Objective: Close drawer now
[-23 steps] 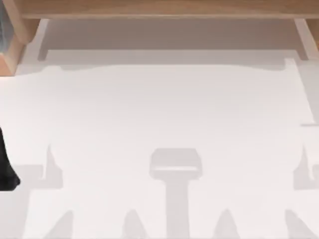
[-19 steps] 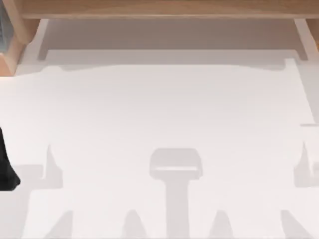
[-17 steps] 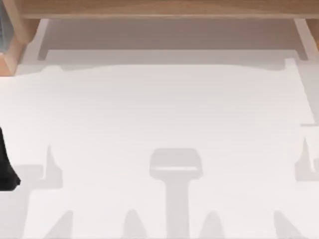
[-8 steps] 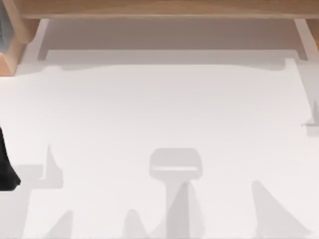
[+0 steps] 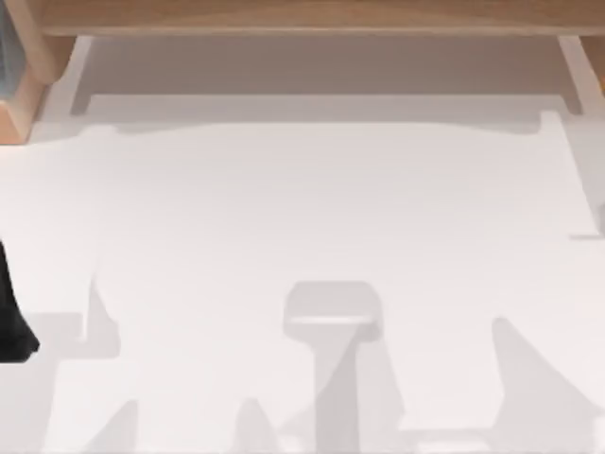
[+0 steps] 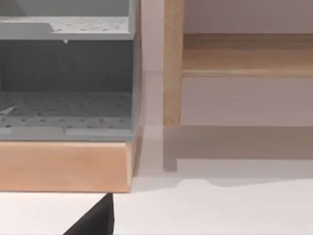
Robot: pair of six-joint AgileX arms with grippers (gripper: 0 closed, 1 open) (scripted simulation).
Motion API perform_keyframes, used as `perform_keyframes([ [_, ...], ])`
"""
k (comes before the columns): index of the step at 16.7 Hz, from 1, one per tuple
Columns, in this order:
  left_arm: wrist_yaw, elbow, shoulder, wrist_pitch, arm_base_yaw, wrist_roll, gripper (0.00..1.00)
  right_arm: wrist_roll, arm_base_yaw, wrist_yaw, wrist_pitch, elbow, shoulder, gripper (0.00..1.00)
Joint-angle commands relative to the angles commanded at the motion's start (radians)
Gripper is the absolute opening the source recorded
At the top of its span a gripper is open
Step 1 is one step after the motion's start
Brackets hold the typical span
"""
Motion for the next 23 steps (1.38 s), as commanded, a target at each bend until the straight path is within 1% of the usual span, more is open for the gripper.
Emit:
perform_keyframes([
  [2,0.0,0.0,0.0,0.0,0.0,0.0,1.0,-0.001,0.004,0.002,-0.002,-0.004,-0.004,1.0],
  [4,0.0,0.0,0.0,0.0,0.0,0.0,1.0,-0.031,0.003,0.001,0.027,-0.016,0.017,1.0],
  [6,0.0,0.0,0.0,0.0,0.0,0.0,1.0,-0.098,0.003,-0.005,0.089,-0.041,0.067,1.0],
  [8,0.0,0.0,0.0,0.0,0.0,0.0,1.0,-0.196,0.003,-0.017,0.18,-0.074,0.142,1.0],
  [11,0.0,0.0,0.0,0.0,0.0,0.0,1.0,-0.386,-0.003,-0.044,0.355,-0.133,0.286,1.0],
  [15,0.0,0.0,0.0,0.0,0.0,0.0,1.0,-0.697,-0.032,-0.094,0.628,-0.203,0.515,1.0],
  [20,0.0,0.0,0.0,0.0,0.0,0.0,1.0,-1.114,-0.108,-0.156,0.975,-0.241,0.808,1.0],
  [23,0.0,0.0,0.0,0.0,0.0,0.0,1.0,-1.333,-0.166,-0.187,1.152,-0.229,0.967,1.0],
])
